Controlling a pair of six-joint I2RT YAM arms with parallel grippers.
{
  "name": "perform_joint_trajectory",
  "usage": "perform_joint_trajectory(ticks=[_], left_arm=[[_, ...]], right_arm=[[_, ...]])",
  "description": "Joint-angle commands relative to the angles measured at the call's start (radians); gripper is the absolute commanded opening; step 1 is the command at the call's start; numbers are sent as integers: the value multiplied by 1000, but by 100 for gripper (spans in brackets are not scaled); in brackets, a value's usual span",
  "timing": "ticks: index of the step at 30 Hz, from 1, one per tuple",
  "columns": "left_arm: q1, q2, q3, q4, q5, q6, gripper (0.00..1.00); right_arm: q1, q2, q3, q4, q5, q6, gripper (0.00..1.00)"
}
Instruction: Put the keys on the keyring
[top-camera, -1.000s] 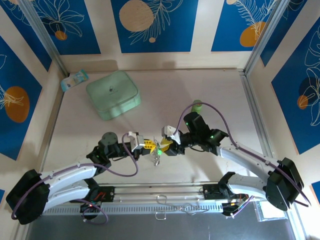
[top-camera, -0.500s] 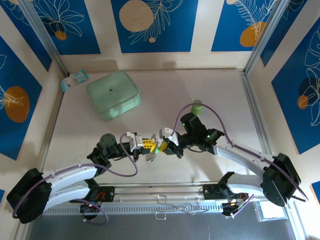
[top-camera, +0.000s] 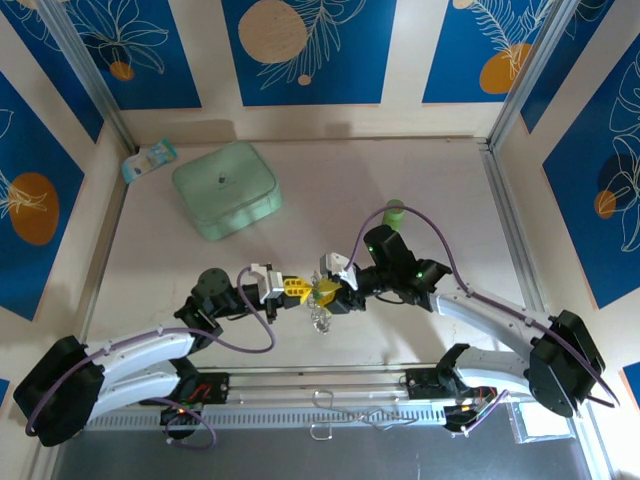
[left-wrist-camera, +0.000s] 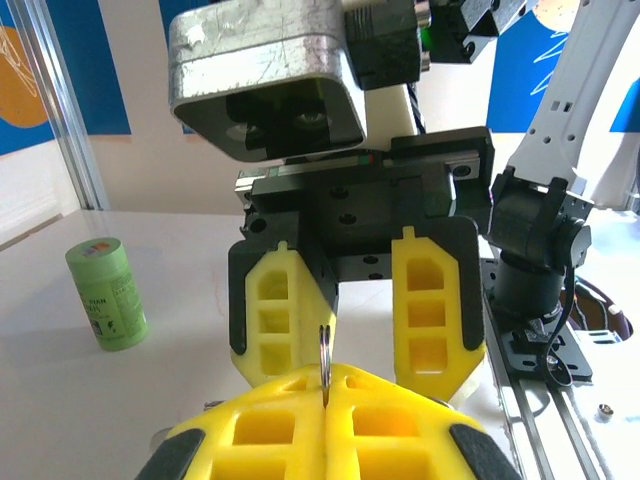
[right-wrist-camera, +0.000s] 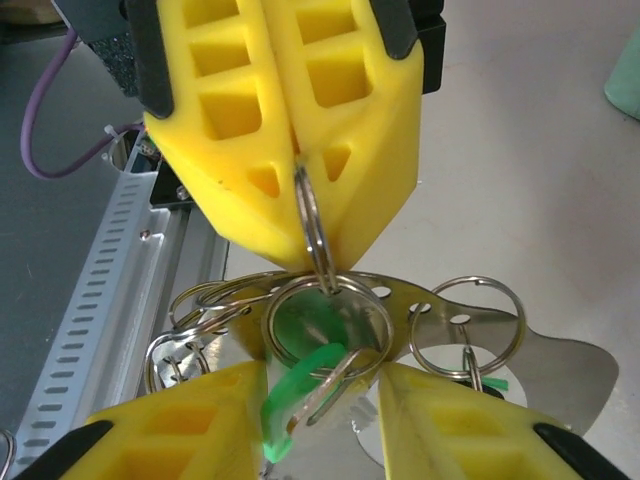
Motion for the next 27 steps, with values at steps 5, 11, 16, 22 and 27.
perform_joint_trajectory(ticks=[5,11,16,22,27], left_arm=[[-6,-12,-4,82,21,-24,0],[-7,-41,2,-11,1,14,0],[-7,-60,23,-123,-10,52,0],[-6,-57,41,-175,-15,68,0],[-6,-57,50,-212,-46,82,0]], right_arm=[[-5,9,-9,21,-30,13,18],[-17,-50,19,-52,26,-24,1],[-15,-79,76,-114,62,-57,0],[15,-77,131,-133,86,-81,0],[32,-81,156,-145,118,-94,0]])
